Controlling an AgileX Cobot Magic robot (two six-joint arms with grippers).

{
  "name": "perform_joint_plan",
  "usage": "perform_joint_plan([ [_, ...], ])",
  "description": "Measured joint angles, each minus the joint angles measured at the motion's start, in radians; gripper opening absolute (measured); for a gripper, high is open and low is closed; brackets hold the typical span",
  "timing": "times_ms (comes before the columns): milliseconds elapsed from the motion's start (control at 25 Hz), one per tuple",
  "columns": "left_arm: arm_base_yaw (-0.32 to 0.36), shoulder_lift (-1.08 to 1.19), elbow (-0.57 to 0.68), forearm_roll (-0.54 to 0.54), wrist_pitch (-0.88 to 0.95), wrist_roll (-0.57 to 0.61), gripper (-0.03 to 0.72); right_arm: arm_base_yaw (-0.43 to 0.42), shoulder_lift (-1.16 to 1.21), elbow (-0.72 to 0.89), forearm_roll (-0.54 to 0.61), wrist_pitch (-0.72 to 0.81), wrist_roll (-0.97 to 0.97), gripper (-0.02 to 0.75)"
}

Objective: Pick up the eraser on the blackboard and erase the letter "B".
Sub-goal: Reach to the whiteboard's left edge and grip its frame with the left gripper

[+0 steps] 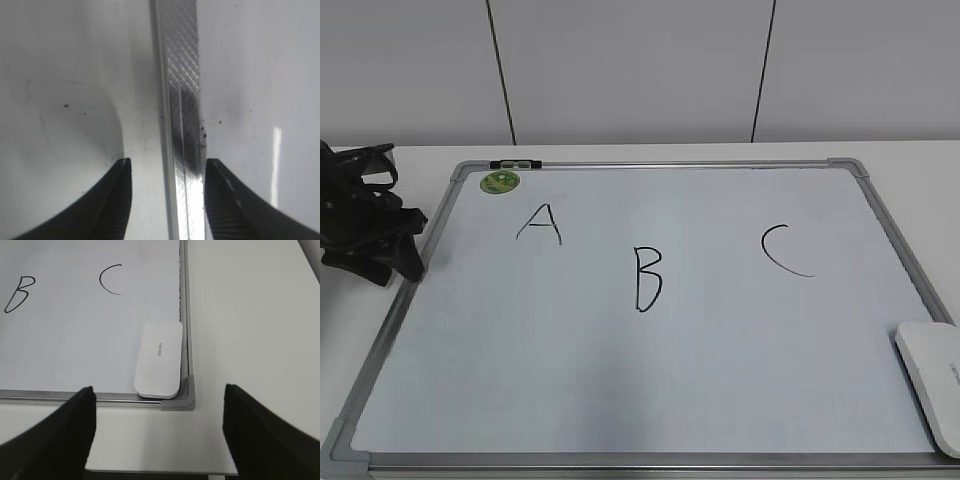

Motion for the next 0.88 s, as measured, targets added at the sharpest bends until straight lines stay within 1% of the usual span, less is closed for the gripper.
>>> perform_joint_plan([
  [80, 0.000, 0.002, 0.000, 0.000, 0.000, 0.000, 0.333, 0.000, 0.000, 0.000, 0.000, 0.000, 0.000, 0.586],
  [280, 0.000, 0.008, 0.000, 0.000, -0.001, 0.000, 0.271, 0.000, 0.000, 0.000, 0.000, 0.000, 0.000, 0.587],
  [680, -0.006, 0.025, -0.012, -0.004, 0.003, 0.000, 0.247, 0.000, 0.000, 0.000, 0.000, 0.000, 0.000, 0.587],
  [760, -0.017, 0.027, -0.014, -0.004, 0.003, 0.000, 0.224, 0.000, 0.000, 0.000, 0.000, 0.000, 0.000, 0.586],
  [880, -0.023, 0.030, -0.018, -0.004, 0.007, 0.000, 0.162, 0.000, 0.000, 0.000, 0.000, 0.000, 0.000, 0.587],
])
